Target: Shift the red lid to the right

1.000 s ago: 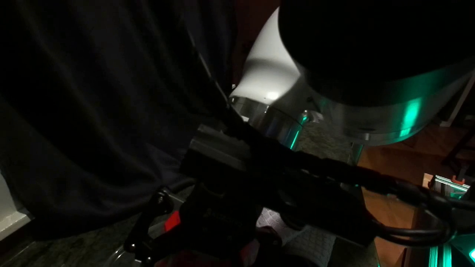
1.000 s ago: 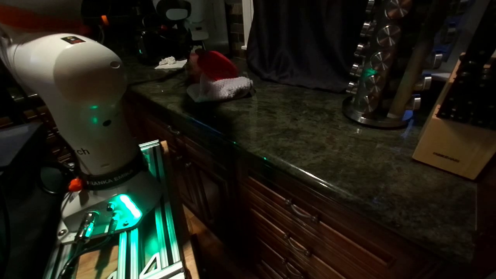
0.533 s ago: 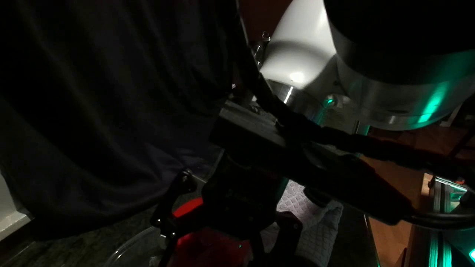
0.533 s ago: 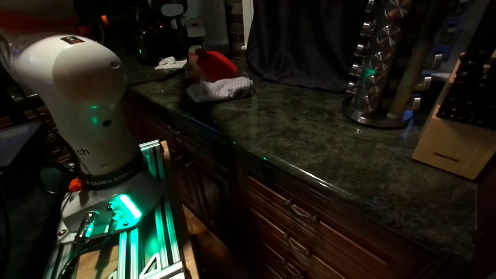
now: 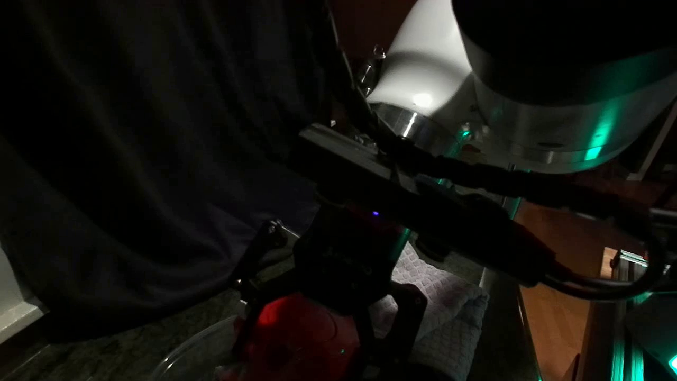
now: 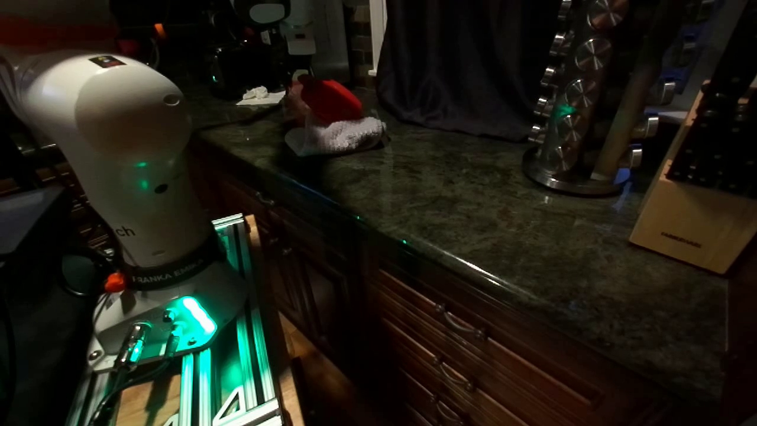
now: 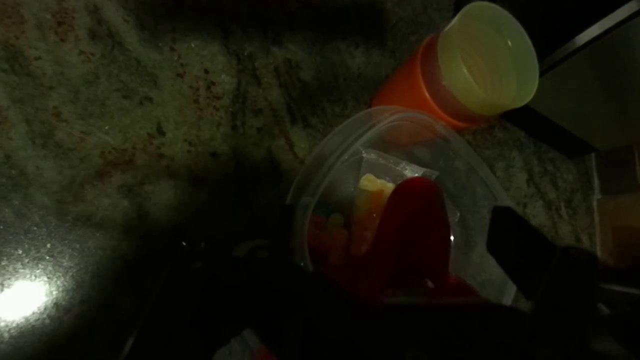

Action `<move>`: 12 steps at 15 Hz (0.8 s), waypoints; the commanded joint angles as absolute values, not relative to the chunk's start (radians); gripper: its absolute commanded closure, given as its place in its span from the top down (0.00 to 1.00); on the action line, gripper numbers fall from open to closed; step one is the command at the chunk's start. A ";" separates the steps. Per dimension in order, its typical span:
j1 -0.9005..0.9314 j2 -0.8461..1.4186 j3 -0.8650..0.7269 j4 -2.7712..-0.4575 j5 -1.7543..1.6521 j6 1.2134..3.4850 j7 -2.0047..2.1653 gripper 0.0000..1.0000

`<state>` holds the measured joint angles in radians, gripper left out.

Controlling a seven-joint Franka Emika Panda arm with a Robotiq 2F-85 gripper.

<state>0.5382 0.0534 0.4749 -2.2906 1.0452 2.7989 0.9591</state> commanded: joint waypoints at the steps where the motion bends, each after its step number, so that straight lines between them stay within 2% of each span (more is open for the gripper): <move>1: 0.532 0.066 0.483 -2.294 1.057 2.830 0.999 0.96; 8: 0.531 0.128 0.486 -2.237 1.100 2.852 0.987 0.94; 12: 0.534 0.172 0.483 -2.203 1.129 2.862 0.985 0.86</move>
<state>0.5288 0.1266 0.4756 -2.2343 1.0915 2.8260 0.9874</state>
